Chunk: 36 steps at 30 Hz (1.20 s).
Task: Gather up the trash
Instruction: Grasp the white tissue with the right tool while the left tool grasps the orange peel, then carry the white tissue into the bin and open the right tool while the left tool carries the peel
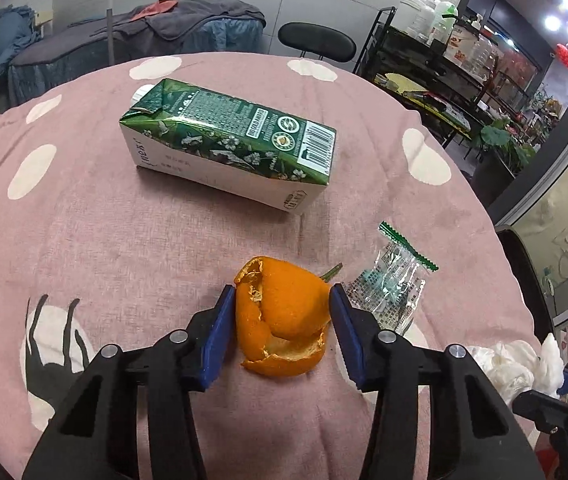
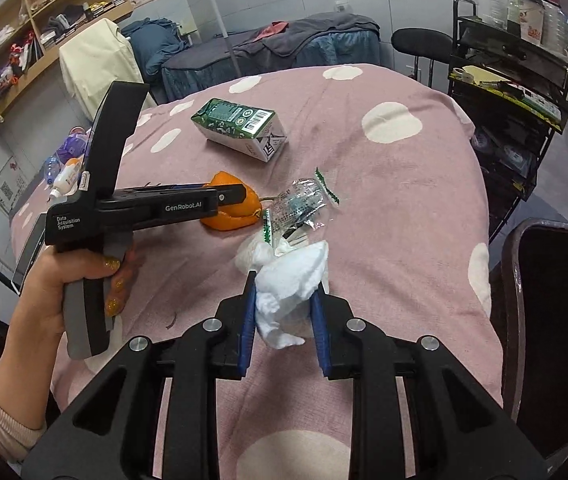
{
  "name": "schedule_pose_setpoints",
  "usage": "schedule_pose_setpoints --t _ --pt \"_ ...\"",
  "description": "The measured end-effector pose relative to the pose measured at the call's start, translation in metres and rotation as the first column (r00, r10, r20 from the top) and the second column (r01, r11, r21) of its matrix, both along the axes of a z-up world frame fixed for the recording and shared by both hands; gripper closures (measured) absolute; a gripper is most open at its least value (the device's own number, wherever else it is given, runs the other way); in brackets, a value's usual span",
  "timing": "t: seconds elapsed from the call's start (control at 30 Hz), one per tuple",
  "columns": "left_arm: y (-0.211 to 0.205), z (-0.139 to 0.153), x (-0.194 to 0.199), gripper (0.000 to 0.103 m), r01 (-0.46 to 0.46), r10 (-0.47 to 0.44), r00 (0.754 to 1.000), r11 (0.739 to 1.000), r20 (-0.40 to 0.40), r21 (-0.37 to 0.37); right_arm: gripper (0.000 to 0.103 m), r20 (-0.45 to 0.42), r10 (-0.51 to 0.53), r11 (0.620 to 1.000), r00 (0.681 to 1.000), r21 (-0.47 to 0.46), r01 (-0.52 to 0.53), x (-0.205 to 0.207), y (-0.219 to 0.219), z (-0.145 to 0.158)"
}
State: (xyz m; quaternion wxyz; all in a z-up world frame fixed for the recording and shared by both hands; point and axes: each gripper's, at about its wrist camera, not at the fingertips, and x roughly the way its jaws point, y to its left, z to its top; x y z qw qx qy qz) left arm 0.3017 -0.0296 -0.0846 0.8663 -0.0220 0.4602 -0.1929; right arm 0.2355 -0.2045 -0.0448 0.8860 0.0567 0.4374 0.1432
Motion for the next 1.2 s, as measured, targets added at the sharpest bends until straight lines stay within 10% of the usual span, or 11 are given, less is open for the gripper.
schedule_pose_setpoints --t 0.6,1.2 --pt "0.022 0.043 -0.064 0.071 -0.075 0.089 0.986 0.992 0.141 -0.1 0.078 0.065 -0.064 0.993 0.996 0.105 0.057 -0.027 -0.034 0.0" --pt "-0.042 0.084 -0.119 0.071 0.085 -0.038 0.967 0.98 0.252 -0.18 0.078 0.149 -0.221 0.971 0.964 0.122 0.204 -0.072 -0.101 0.014"
